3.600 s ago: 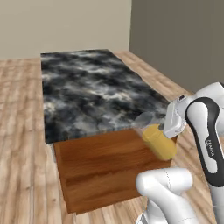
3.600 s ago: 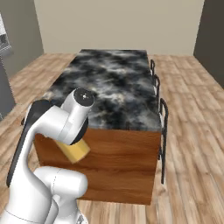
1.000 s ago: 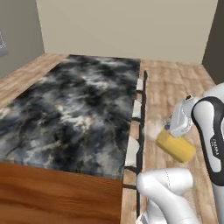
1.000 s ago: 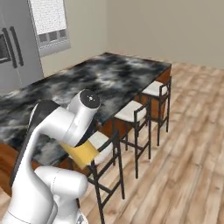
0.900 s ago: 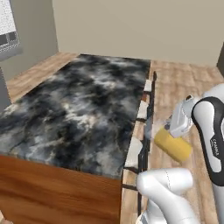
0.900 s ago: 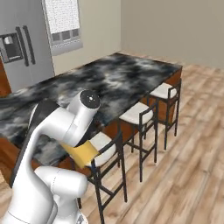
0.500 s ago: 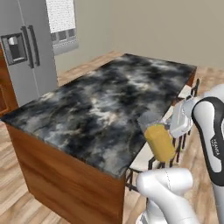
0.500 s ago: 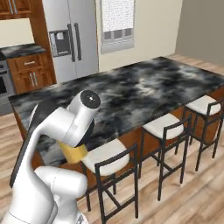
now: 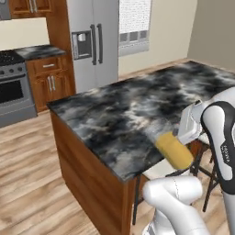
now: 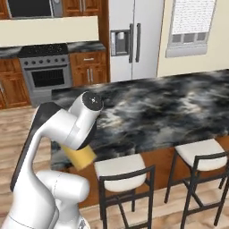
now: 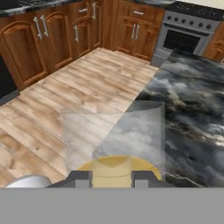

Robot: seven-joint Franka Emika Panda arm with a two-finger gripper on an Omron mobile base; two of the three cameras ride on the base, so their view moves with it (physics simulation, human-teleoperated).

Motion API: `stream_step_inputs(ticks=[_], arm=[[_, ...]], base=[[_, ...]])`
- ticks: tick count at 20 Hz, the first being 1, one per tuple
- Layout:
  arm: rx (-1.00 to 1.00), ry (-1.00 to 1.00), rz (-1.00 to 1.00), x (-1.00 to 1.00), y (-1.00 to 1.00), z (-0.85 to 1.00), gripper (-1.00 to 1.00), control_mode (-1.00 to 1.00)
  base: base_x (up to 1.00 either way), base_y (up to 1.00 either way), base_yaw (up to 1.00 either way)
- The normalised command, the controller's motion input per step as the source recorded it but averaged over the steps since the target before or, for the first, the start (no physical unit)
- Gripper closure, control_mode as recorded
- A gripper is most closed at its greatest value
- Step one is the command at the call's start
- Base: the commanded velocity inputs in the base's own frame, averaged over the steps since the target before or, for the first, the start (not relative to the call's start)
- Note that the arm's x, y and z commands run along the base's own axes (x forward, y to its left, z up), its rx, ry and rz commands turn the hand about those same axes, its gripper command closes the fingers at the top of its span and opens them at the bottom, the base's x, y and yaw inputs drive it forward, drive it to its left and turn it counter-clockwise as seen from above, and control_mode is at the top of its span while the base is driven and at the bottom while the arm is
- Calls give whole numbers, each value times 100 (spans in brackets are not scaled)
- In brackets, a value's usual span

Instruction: Place the pitcher and cup on the dining counter for serving.

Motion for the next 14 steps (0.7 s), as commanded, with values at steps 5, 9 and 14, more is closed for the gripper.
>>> stream_step_inputs(ticks=[5,9,14], arm=[[0,0,0,0,0,0,100,100],[0,0,0,0,0,0,100,100],[0,0,0,0,0,0,100,100]], base=[[8,-85,53],[0,-91,48],[0,-96,44]])
